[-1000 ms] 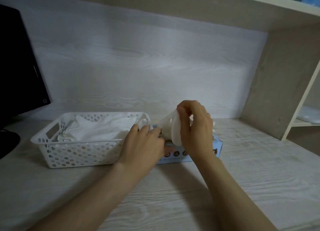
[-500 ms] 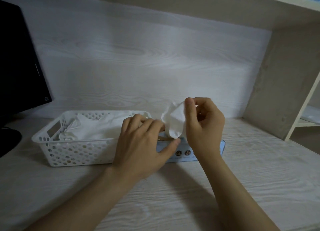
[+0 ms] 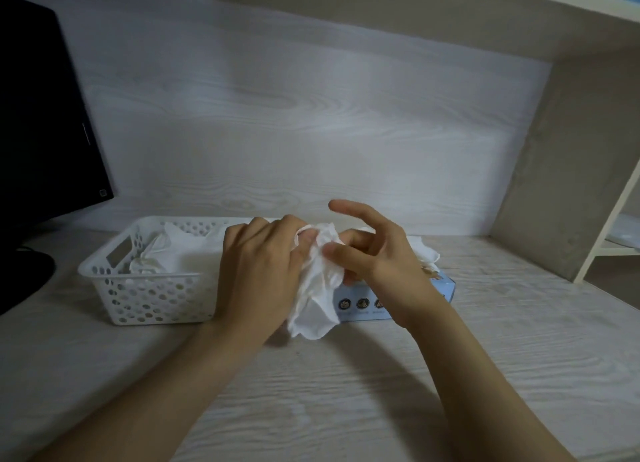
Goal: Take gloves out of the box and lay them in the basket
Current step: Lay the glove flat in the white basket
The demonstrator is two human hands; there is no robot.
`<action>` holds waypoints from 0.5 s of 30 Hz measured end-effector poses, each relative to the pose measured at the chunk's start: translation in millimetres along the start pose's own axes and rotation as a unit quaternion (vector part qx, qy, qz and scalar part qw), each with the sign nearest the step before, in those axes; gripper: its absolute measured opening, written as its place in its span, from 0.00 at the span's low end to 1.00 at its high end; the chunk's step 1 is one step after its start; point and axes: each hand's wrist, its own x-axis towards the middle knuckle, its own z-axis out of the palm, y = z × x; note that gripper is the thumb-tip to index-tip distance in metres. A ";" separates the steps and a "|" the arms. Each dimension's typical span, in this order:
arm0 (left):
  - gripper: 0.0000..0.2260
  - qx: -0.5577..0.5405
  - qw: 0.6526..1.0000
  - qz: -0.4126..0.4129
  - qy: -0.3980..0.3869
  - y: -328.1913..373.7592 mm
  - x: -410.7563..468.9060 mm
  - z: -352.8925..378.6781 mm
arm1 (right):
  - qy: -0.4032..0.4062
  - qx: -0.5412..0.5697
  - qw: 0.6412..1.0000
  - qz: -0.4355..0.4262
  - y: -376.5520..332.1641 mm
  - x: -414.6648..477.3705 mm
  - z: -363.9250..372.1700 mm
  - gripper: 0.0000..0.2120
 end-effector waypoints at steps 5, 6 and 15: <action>0.07 -0.036 0.999 -0.024 0.017 -1.2 1.2 -5.0 | -0.003 0.074 0.997 0.031 -1.0 0.3 1.5 0.15; 0.06 -0.047 0.999 -0.017 0.022 -0.6 1.0 -5.9 | 0.006 0.090 0.995 0.036 -1.8 -0.2 1.5 0.15; 0.27 -0.115 0.986 0.106 -0.054 13.3 -4.2 -18.7 | 0.068 0.115 0.991 0.021 4.8 3.9 1.2 0.15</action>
